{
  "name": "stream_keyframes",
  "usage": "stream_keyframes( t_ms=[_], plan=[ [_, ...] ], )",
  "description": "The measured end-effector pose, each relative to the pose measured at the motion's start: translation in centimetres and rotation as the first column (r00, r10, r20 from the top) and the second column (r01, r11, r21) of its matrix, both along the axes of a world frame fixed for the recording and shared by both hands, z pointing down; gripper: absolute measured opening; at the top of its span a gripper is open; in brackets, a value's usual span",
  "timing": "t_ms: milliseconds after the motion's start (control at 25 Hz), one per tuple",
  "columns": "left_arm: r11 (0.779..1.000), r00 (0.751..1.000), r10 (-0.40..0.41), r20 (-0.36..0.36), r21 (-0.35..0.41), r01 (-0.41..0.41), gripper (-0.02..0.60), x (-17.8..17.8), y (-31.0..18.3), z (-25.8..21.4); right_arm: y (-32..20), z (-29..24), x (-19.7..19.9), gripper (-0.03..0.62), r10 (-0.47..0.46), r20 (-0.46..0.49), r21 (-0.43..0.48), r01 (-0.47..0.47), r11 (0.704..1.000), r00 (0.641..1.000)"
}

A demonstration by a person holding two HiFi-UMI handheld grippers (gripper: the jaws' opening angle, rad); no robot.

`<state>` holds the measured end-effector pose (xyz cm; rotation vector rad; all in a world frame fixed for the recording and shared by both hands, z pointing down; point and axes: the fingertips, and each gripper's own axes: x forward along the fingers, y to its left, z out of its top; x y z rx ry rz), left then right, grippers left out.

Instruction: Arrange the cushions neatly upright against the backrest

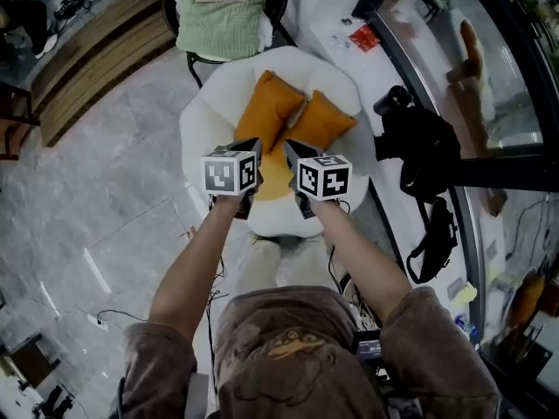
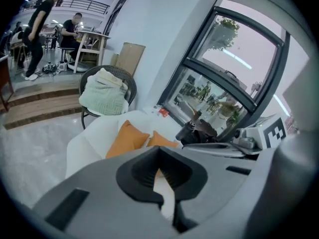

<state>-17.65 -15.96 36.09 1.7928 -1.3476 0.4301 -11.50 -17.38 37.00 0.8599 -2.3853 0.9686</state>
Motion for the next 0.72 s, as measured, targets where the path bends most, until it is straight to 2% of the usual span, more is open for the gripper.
stream_keyframes(
  t_ms=[400,560,720],
  plan=[
    [0.992,0.997,0.062,-0.036,0.110,-0.057,0.005,4.2,5.2,-10.9,5.7,-12.5,2.1,0.023,-0.203,0.101,0.074,0.196,0.978,0.974],
    [0.982,0.994,0.102,-0.042,0.161,-0.094,0.005,6.1,7.0,-14.7,7.9,-16.6,3.6,0.023,-0.261,0.151,0.110,0.246,0.963,0.954],
    [0.966,0.987,0.152,-0.044,0.216,-0.139,0.005,7.7,8.5,-18.4,9.7,-20.2,4.8,0.023,-0.325,0.187,0.185,0.292,0.938,0.927]
  ],
)
